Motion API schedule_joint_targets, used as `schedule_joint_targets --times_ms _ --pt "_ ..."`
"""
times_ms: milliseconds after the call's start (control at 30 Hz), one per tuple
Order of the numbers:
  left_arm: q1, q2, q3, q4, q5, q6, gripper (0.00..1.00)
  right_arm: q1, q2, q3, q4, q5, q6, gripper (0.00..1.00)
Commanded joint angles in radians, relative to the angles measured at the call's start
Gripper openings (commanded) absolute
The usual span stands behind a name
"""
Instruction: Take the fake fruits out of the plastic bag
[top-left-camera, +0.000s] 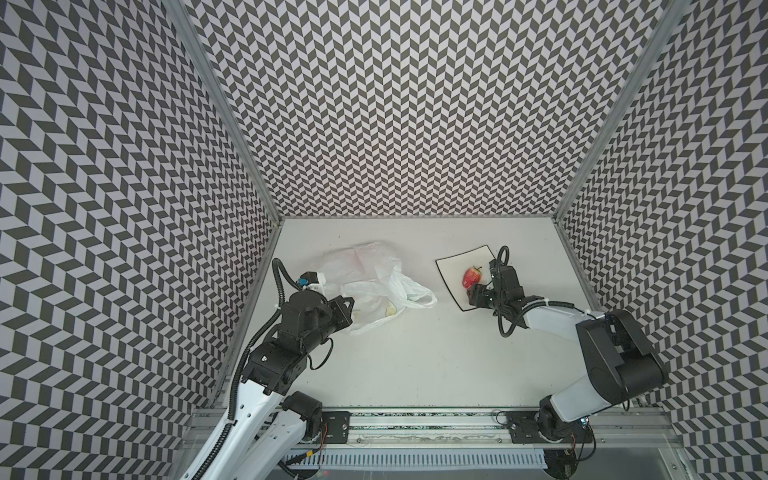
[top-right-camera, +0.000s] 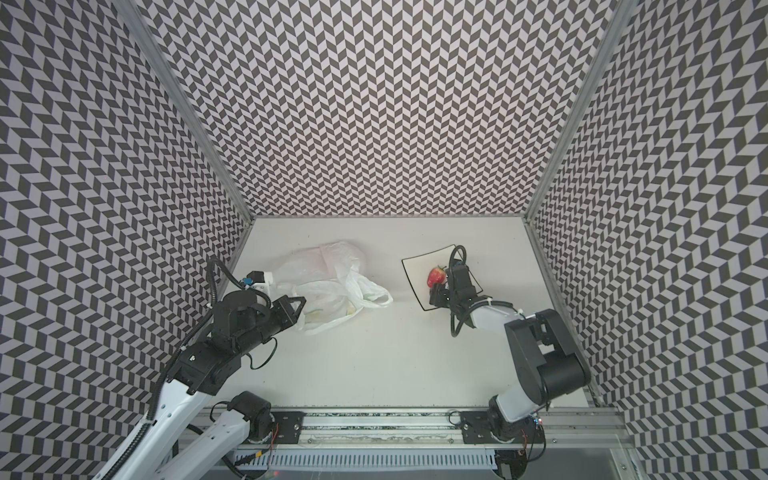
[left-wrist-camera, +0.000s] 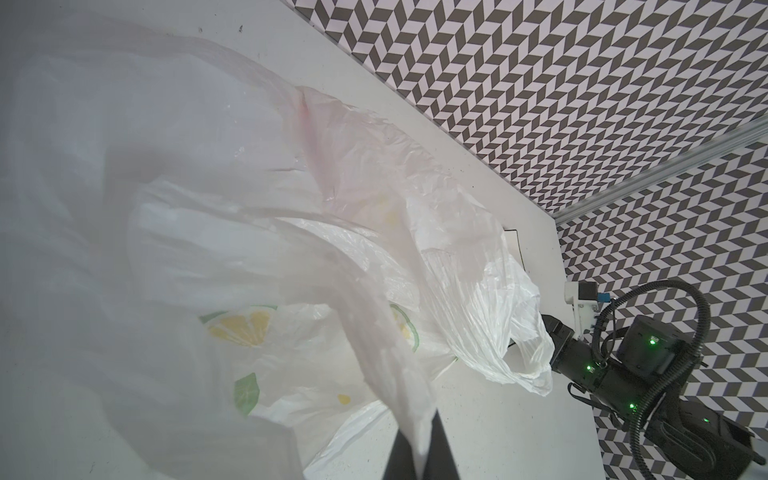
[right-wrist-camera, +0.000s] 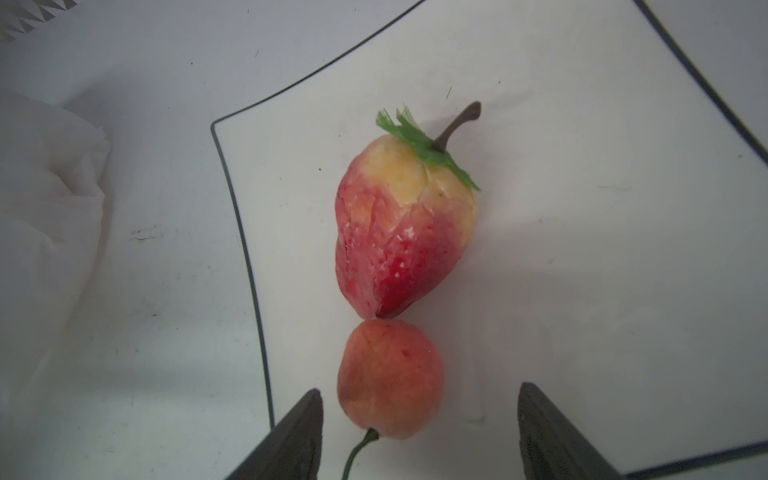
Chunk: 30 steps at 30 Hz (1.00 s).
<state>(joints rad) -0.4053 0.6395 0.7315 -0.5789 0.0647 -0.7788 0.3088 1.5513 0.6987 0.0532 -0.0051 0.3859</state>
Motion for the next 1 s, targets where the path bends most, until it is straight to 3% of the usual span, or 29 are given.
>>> schedule_joint_targets --times_ms 0,100,267,367,467,667,833,967 --pt "-0.003 -0.013 -0.002 0.028 0.004 0.01 0.0 -0.015 -0.089 0.01 0.019 0.005 -0.005 0.75" --pt "-0.001 -0.014 -0.005 0.028 0.004 0.01 0.0 -0.019 -0.193 0.016 -0.036 0.006 -0.012 0.76" --pt "-0.003 -0.023 -0.015 0.036 0.005 0.006 0.0 0.018 -0.384 0.036 -0.056 -0.15 -0.097 0.72" --pt "-0.002 -0.025 -0.019 0.037 0.007 0.004 0.0 0.137 -0.461 0.061 -0.029 -0.225 -0.219 0.72" --pt "-0.003 -0.027 -0.016 0.034 0.008 0.008 0.0 0.312 -0.5 0.081 0.002 -0.219 -0.408 0.73" --pt "-0.003 -0.032 -0.01 0.028 0.008 0.01 0.0 0.557 -0.397 0.171 -0.021 -0.058 -0.66 0.72" --pt "-0.003 -0.041 0.003 0.009 0.003 0.013 0.0 0.65 -0.248 0.225 -0.046 0.096 -0.769 0.69" --pt "-0.002 -0.052 0.018 -0.018 -0.008 0.015 0.0 0.662 -0.145 0.268 -0.057 0.178 -0.774 0.65"
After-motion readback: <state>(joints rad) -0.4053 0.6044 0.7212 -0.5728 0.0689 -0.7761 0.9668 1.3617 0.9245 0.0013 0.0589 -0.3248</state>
